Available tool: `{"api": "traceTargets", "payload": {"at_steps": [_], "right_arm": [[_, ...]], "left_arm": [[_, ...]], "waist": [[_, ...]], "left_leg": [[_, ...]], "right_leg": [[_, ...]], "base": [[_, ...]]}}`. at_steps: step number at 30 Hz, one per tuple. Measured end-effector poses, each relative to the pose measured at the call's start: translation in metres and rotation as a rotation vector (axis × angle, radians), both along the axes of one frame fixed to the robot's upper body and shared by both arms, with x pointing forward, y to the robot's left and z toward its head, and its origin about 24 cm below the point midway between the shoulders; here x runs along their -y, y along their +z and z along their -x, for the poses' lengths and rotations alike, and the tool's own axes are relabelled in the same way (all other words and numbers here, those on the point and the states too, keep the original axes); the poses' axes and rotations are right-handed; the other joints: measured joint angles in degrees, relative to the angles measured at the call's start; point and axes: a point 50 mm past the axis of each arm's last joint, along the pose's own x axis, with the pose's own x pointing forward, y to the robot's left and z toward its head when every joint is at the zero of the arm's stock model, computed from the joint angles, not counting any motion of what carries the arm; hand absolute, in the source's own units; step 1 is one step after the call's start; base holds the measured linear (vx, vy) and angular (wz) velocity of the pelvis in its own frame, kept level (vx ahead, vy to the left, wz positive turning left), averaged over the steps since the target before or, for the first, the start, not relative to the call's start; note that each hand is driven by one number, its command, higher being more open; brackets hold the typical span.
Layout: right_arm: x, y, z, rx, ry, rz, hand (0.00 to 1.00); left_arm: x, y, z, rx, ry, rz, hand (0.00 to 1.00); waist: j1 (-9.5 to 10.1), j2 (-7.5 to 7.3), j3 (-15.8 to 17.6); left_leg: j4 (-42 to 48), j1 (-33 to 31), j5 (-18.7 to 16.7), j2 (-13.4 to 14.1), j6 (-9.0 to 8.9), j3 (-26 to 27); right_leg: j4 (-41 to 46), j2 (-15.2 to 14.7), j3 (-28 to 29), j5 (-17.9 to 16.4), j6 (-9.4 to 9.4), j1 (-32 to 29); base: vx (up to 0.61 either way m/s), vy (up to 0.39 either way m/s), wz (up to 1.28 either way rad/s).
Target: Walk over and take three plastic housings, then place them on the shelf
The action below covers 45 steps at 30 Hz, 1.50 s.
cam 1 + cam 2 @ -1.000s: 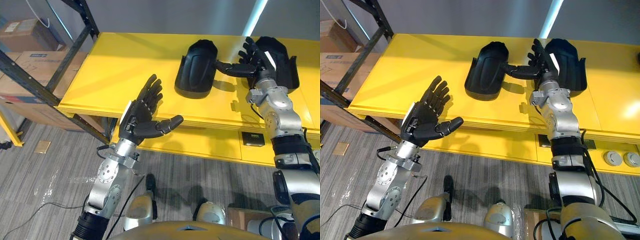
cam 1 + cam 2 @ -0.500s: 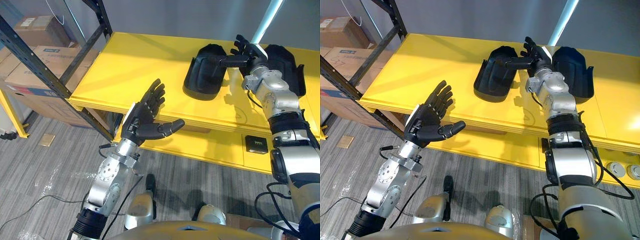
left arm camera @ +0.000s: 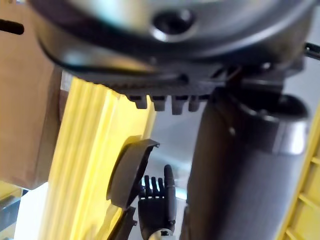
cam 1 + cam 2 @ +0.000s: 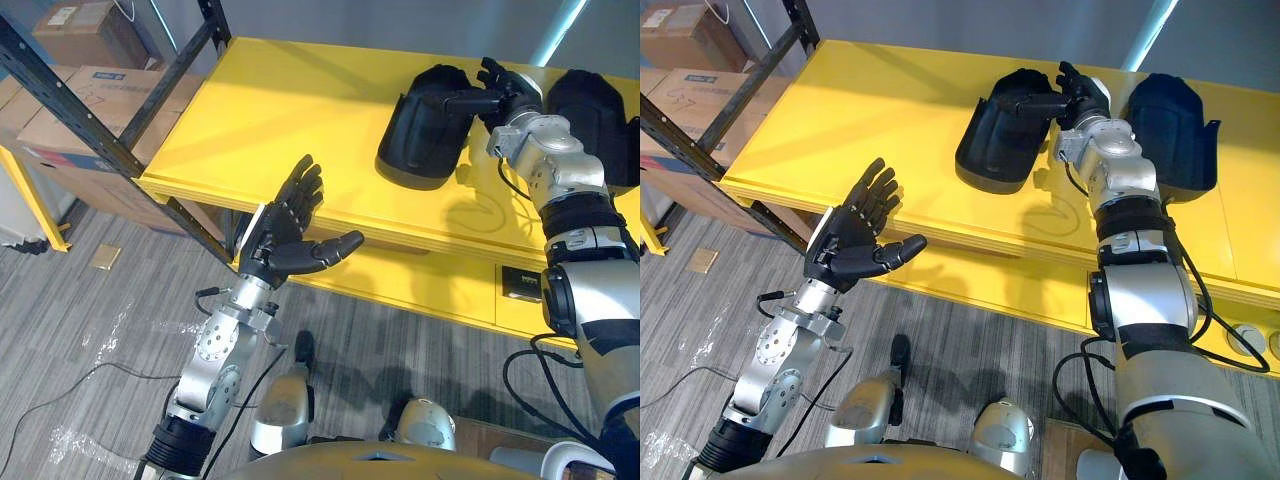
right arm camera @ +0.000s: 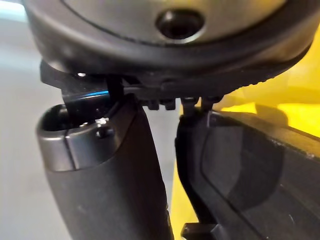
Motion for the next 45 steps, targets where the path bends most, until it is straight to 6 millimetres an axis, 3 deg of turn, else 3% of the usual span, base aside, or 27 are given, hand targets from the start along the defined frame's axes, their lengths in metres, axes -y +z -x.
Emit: {"api": "traceTargets", "payload": {"at_steps": [5, 10, 14, 23, 28, 30, 32, 34, 36, 41, 45], "right_arm": [[-0.009, 0.03, -0.003, 0.065, 0.012, 0.04, 1.0], [-0.012, 0.033, -0.003, 0.069, 0.019, 0.06, 1.0], [-0.013, 0.046, -0.004, 0.104, 0.012, 0.065, 1.0], [-0.012, 0.066, -0.001, 0.216, -0.068, 0.126, 1.0], [-0.001, 0.116, 0.024, 0.467, -0.159, 0.278, 1.0], [-0.007, 0.144, 0.055, 0.713, -0.153, 0.359, 1.0], [-0.013, 0.148, 0.07, 0.822, -0.137, 0.391, 1.0], [-0.019, 0.137, 0.084, 0.896, -0.117, 0.438, 1.0], [-0.02, 0.111, 0.093, 0.9, -0.11, 0.504, 1.0], [-0.018, -0.005, 0.101, 0.629, -0.082, 0.481, 1.0], [-0.019, -0.04, 0.124, 0.565, -0.116, 0.398, 1.0]], "left_arm": [[-0.001, 0.004, -0.003, 0.016, 0.011, 0.002, 1.0], [-0.006, 0.01, -0.007, 0.041, 0.042, 0.008, 1.0], [-0.008, 0.014, -0.01, 0.06, 0.064, 0.013, 1.0], [-0.008, 0.02, -0.011, 0.096, 0.066, 0.023, 1.0], [-0.009, 0.019, -0.009, 0.103, 0.071, 0.023, 1.0], [-0.011, 0.017, -0.007, 0.1, 0.076, 0.01, 1.0], [-0.014, 0.016, -0.006, 0.099, 0.081, -0.023, 1.0], [-0.019, 0.019, -0.006, 0.125, 0.103, -0.102, 1.0], [-0.026, 0.027, -0.005, 0.17, 0.149, -0.162, 1.0], [-0.045, 0.046, -0.007, 0.245, 0.303, -0.218, 1.0], [-0.044, 0.05, -0.011, 0.256, 0.354, -0.273, 1.0]], "waist": [[0.16, 0.75, 2.33], [0.33, 0.78, 2.75], [0.34, 1.2, 4.58], [0.33, 1.39, 4.88], [-0.01, 1.36, 4.9], [-0.36, 1.35, 4.89], [-0.64, 1.31, 4.87], [-1.55, 1.09, 4.68], [-1.87, 0.44, 3.76], [-3.64, -1.28, 0.52], [-4.93, -1.21, -0.45]], "left_leg": [[0.02, -1.69, 0.26, 0.16, -0.53, -0.33], [0.05, -2.05, 0.91, -0.12, -0.61, -0.91], [0.81, -2.45, 0.47, 0.11, -0.79, -1.16], [1.71, -4.42, 0.6, 0.29, -0.83, -1.43], [1.84, -4.41, 0.53, 0.27, -0.92, -1.15], [1.92, -3.39, 0.1, 0.39, -0.91, -0.39], [1.9, -2.16, -0.29, 0.31, -0.83, 0.45], [1.61, -0.99, -0.84, 0.21, -0.58, 1.04], [1.55, -0.72, -1.46, 0.41, -0.46, 2.2], [0.1, 1.26, -1.95, 0.22, -0.39, 4.33], [0.11, 1.36, -2.28, 0.25, -0.3, 5.18]], "right_leg": [[1.52, -0.14, -0.01, -0.62, -0.4, -2.26], [2.84, -0.56, 0.11, -1.53, -0.52, -2.76], [3.47, -0.45, 0.15, -2.02, -0.83, -3.0], [4.32, -0.43, 0.19, -2.16, -1.1, -4.86], [3.78, -0.37, 0.3, -1.9, -0.86, -4.79], [2.22, 0.04, 0.82, -1.33, -0.47, -3.63], [1.27, 0.09, 1.52, -0.99, -0.18, -2.55], [-0.03, 0.23, 1.8, -0.51, 0.12, -1.27], [-1.4, 0.69, 2.76, 0.23, 0.26, -1.21], [-4.08, 0.98, 4.41, 1.33, 1.07, -0.11], [-5.3, 1.18, 5.05, 2.03, 1.17, -0.01]], "base": [[0.01, -0.01, 0.01], [0.04, -0.029, 0.07], [0.0, -0.005, 0.01], [0.0, 0.0, 0.0], [0.02, 0.002, -0.03], [0.05, 0.009, -0.14], [0.07, 0.025, -0.19], [0.05, 0.034, -0.19], [0.04, 0.038, -0.25], [0.07, 0.023, -0.19], [0.04, -0.001, -0.09]]}}
